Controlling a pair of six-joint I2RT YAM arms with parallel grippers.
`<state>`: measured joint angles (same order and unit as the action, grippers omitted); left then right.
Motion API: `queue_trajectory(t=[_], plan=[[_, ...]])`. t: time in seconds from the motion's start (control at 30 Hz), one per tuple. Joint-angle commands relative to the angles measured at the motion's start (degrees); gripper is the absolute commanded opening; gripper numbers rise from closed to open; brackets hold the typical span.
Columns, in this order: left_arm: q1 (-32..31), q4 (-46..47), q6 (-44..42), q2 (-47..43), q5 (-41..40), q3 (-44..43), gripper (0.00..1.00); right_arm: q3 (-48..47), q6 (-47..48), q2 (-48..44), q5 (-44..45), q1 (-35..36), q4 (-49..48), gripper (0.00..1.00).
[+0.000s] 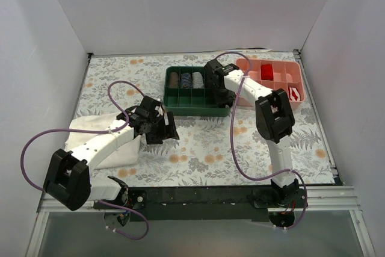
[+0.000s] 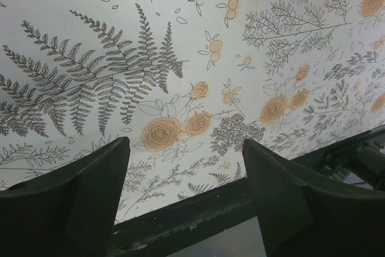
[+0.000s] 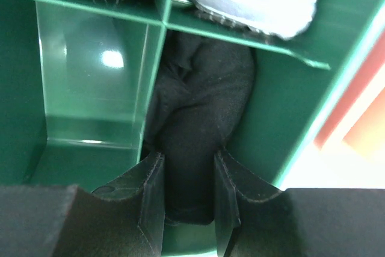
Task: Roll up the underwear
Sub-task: Place the underwear in the storage box.
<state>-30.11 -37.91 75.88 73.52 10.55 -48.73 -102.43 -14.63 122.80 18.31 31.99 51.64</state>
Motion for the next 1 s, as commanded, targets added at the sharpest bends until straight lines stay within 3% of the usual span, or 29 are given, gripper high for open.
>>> queue_trajectory(t=[0.0, 0.27, 0.43, 0.6, 0.7, 0.97], plan=[[0.23, 0.21, -0.38, -0.57, 0.44, 0.13, 0.75, -6.1, 6.44, 2.97, -0.55, -0.17, 4.0, 0.01], [0.23, -0.41, -0.47, -0.83, -0.44, -0.31, 0.75, -10.07, 12.35, 6.84, -1.7, -0.08, 6.72, 0.01], [0.23, -0.06, -0.2, -0.48, -0.35, -0.23, 0.75, -4.28, 10.07, 0.35, -1.87, -0.17, -0.12, 0.13], [0.23, -0.32, -0.47, 0.22, -0.7, -1.1, 0.75, -0.4, 6.99, -4.67, -2.75, -0.17, -6.8, 0.32], [0.23, -0.76, -0.64, 0.22, -0.79, -1.45, 0.75, -0.4, 5.5, -5.2, -2.66, -0.17, -7.52, 0.44], [0.23, -1.2, -0.73, -0.83, -1.4, -0.23, 0.75, -0.92, 3.21, -6.26, -3.45, -0.17, -6.38, 0.59]])
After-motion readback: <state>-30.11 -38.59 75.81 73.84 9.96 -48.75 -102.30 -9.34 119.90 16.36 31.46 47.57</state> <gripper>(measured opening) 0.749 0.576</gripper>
